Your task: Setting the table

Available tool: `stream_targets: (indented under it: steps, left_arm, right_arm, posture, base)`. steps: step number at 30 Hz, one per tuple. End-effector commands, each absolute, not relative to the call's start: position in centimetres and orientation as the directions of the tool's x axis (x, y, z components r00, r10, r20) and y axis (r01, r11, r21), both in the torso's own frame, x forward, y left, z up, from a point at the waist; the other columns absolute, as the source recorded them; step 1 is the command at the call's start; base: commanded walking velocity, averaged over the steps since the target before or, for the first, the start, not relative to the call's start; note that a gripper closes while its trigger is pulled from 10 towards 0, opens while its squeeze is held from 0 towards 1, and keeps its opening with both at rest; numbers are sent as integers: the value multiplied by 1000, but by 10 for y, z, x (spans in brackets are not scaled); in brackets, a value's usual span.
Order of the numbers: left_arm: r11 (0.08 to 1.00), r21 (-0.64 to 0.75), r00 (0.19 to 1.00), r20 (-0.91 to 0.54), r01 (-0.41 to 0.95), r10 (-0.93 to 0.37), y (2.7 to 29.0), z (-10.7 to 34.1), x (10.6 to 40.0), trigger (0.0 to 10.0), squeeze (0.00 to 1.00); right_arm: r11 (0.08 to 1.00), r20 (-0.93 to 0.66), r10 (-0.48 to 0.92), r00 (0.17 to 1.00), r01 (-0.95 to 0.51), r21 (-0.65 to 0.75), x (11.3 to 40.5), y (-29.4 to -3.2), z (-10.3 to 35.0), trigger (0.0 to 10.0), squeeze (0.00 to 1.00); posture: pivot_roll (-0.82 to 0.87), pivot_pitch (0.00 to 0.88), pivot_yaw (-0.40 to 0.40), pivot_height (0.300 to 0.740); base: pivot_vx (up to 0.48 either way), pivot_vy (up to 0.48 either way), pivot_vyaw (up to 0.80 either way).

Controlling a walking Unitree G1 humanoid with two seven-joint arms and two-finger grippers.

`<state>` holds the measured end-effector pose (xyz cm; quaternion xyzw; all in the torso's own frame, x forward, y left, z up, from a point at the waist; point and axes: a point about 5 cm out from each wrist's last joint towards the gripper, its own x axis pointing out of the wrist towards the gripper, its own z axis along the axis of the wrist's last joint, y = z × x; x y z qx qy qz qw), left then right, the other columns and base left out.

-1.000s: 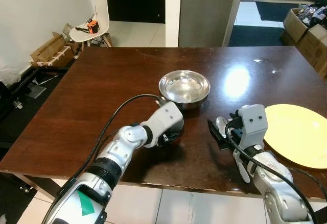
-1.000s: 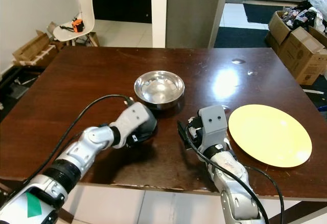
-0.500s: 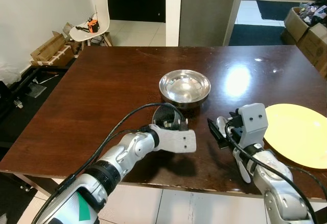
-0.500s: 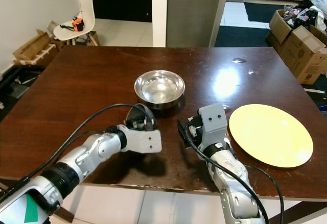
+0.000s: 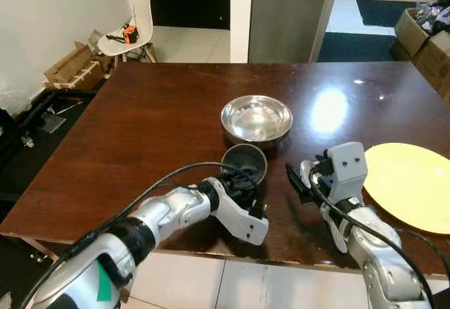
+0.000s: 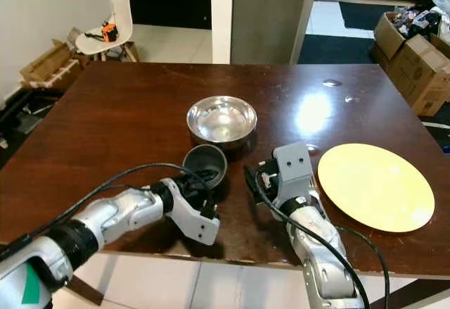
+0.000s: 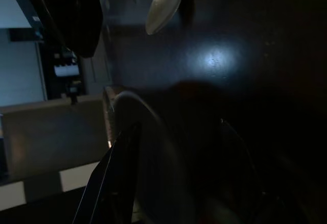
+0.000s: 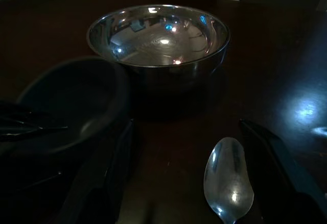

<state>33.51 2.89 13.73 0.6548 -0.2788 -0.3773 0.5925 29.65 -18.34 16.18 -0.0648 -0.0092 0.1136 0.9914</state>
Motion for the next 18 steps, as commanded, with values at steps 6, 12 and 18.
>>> stream_targets:
  steps: [6,12,18]
  left_arm:
    - [-257,966,514,-224,6,-828,35,133,337,10000,0]
    - [-267,964,518,-223,-10,-826,39,141,344,10000,0]
    - [-42,981,517,-135,187,-845,31,154,343,10000,0]
  right_arm:
    - [969,12,219,976,-216,-123,298,-185,162,10000,0]
    - [970,16,214,977,-211,-124,298,-187,163,10000,0]
    - [970,17,214,977,-211,-123,298,-186,162,10000,0]
  posture:
    - [-60,28,141,740]
    - [-60,28,141,740]
    - [-61,26,144,740]
  base:
    - [0,0,0]
    - [0,0,0]
    - [0,0,0]
